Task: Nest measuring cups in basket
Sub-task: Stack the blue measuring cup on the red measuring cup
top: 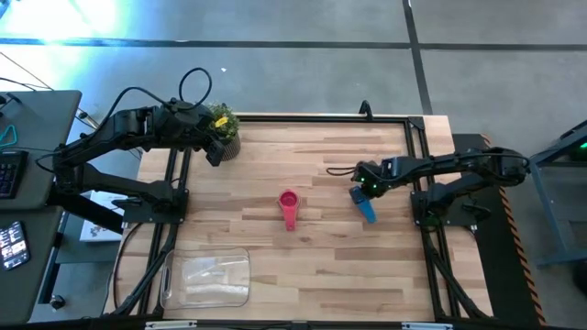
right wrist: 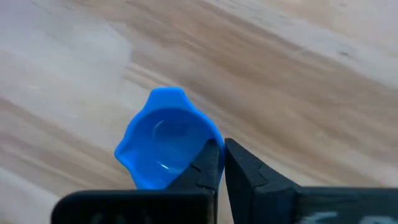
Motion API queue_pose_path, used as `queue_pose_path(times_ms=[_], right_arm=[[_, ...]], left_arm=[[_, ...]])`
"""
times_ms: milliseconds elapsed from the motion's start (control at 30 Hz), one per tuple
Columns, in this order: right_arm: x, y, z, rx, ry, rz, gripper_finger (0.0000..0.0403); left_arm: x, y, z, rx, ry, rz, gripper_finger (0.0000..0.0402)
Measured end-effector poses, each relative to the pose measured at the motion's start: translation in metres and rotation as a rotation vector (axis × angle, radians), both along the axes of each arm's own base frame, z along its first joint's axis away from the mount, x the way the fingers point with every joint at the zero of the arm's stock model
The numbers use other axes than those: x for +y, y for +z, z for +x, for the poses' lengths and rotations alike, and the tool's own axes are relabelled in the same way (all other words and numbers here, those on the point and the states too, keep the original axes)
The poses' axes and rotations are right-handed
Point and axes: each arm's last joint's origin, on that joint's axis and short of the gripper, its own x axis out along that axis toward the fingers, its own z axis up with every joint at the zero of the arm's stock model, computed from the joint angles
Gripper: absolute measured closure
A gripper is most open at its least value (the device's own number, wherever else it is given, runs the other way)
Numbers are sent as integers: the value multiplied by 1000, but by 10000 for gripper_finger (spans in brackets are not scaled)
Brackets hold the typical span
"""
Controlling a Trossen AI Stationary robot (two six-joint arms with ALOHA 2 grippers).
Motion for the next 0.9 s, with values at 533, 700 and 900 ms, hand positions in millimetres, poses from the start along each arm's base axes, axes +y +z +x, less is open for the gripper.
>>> queue_pose_path(times_ms=[533,700,900], right_arm=[[40,41,44,-629,-304,51,402],[47,71,59,-740,-343,-11,402],[47,115,71,-807,-334,-138,402]], left_arm=[[0,0,0,0,0,0,296],[0,0,0,0,-1,1,296],[0,0,0,20,-34,33,296]])
